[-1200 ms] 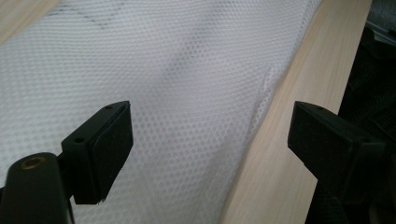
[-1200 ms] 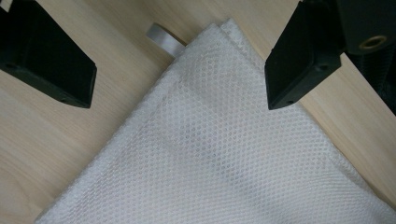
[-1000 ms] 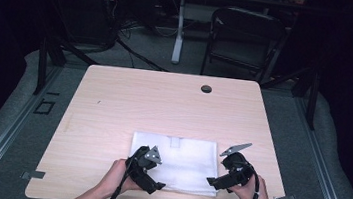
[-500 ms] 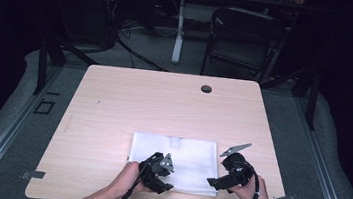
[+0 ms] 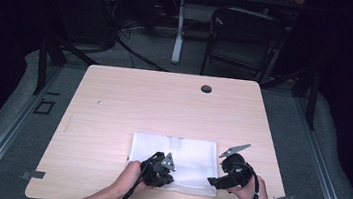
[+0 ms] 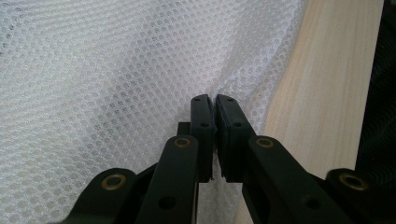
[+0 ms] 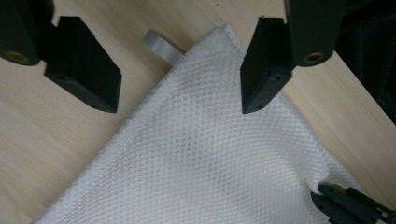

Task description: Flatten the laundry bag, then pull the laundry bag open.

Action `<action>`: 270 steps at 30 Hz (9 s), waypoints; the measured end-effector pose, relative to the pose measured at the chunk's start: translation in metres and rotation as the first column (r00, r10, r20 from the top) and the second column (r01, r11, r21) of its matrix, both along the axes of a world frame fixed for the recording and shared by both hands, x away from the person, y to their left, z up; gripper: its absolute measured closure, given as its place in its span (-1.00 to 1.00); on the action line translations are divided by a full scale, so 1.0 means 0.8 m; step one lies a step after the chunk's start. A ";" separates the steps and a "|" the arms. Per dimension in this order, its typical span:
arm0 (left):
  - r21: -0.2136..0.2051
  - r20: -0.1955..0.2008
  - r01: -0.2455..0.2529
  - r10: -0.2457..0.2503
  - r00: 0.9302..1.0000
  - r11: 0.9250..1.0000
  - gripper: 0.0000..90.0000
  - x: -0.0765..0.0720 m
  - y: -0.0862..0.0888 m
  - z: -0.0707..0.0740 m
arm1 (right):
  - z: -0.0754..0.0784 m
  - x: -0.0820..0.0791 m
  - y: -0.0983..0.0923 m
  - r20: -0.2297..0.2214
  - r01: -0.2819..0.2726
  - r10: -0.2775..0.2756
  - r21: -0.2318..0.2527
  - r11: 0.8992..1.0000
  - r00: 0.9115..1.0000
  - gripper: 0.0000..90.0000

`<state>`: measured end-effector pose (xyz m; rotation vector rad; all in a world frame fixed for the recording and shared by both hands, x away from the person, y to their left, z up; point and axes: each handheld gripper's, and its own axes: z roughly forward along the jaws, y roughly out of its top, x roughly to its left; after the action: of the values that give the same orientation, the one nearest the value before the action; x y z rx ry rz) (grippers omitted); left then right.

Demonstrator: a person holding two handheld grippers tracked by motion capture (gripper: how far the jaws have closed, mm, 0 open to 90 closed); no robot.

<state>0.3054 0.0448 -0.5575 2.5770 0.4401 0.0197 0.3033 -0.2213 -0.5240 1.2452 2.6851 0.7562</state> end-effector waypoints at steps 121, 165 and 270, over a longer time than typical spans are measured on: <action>-0.217 0.073 -0.227 0.248 0.966 0.949 0.99 0.096 0.036 0.125 | -0.037 -0.023 0.085 -0.005 -0.348 0.349 -0.117 0.930 0.937 1.00; -0.123 0.227 -0.312 0.333 0.915 0.942 0.99 0.169 0.002 0.156 | -0.031 -0.027 0.092 0.044 -0.314 0.320 -0.106 0.943 0.946 1.00; -0.138 0.115 -0.224 0.240 0.964 0.965 -0.96 0.059 0.022 0.062 | 0.014 -0.002 -0.022 0.101 -0.045 0.045 -0.001 0.999 0.994 -0.44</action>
<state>0.3527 0.0628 -0.5078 2.3728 0.6696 0.2363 0.3013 -0.2390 -0.5131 1.1177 2.6399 0.8043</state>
